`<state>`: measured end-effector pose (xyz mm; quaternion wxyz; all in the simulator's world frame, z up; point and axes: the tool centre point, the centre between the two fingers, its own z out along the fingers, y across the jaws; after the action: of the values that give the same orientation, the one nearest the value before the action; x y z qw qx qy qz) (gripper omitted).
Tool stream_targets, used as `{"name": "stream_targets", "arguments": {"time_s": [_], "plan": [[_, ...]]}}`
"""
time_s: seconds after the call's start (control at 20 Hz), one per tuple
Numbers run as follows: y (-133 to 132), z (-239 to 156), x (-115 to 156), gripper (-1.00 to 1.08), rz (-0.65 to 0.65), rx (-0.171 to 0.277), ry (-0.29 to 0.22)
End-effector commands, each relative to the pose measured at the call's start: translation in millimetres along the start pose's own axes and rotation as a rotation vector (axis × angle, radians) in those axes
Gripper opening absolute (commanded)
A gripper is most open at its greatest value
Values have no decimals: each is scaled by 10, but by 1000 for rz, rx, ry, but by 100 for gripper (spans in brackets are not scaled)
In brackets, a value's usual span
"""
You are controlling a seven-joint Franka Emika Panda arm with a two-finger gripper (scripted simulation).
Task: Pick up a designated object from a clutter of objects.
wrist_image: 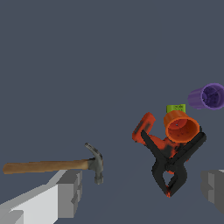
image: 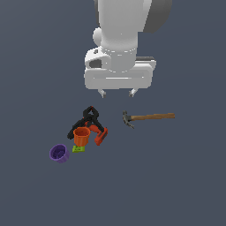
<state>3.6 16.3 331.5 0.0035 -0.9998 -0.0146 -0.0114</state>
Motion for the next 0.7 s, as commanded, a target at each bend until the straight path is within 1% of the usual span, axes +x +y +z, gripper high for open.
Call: {"name": "stream_targets", "arguments": {"time_s": [0.0,0.4,0.65], "plan": [[0,0,0,100,0,0,0],[68,52,0,100,2,-22,-27],[54,69,2,100,-7,-23,-26]]}}
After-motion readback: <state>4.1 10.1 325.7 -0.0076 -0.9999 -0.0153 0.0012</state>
